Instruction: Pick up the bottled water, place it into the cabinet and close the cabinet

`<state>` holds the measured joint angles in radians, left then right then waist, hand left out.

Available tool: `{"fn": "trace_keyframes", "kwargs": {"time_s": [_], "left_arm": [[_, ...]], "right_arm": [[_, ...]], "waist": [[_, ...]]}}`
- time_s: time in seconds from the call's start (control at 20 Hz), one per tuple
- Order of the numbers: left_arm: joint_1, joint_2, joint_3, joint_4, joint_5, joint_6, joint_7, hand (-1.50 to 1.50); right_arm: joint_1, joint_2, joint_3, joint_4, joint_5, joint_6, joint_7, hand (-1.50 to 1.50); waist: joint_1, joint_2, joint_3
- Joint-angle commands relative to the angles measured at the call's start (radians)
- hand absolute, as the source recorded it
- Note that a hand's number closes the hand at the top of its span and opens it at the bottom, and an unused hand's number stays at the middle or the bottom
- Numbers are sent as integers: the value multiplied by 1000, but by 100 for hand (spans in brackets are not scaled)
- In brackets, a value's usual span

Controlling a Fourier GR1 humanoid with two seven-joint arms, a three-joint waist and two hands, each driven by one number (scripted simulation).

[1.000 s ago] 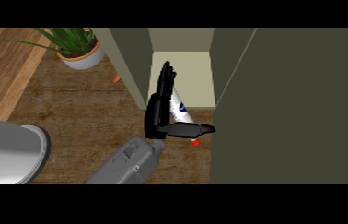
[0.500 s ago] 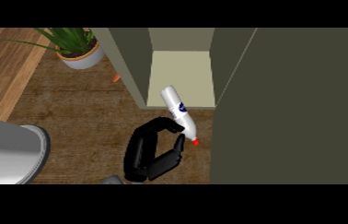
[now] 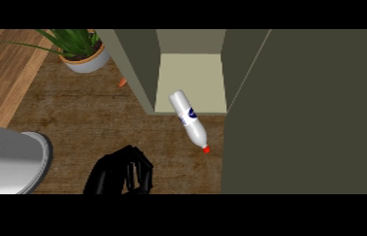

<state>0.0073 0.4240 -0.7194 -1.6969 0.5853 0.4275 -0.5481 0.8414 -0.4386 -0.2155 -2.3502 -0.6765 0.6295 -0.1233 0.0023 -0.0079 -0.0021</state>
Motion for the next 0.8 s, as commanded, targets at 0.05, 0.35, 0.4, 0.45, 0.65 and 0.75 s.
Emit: {"fn": "trace_keyframes", "kwargs": {"time_s": [0.05, 0.35, 0.4, 0.45, 0.65, 0.75], "left_arm": [[116, 157, 72, -103, 48, -85, -21, 150], [157, 231, 196, -156, 140, -166, -42, -150], [182, 250, 206, -172, 158, -188, -46, -150], [176, 252, 233, -161, 164, -182, -52, -150], [244, 328, 312, -201, 199, -206, -63, -150], [267, 335, 336, -180, 212, -224, -81, -150]], "right_arm": [[43, -27, 22, -236, 71, 41, 44, 150], [18, 1, 89, -303, 126, 27, 32, 150], [42, -4, 70, -302, 136, 59, 13, 150], [16, -2, 110, -314, 162, 57, 23, 150], [16, -2, 187, -308, 185, 54, 49, 150], [-3, -28, 209, -325, 176, 52, 73, 150]], "waist": [[2, -3, -1], [-2, -5, -5], [-16, -12, -5], [-10, -11, -7], [3, -14, -6], [8, -12, -10]]}}
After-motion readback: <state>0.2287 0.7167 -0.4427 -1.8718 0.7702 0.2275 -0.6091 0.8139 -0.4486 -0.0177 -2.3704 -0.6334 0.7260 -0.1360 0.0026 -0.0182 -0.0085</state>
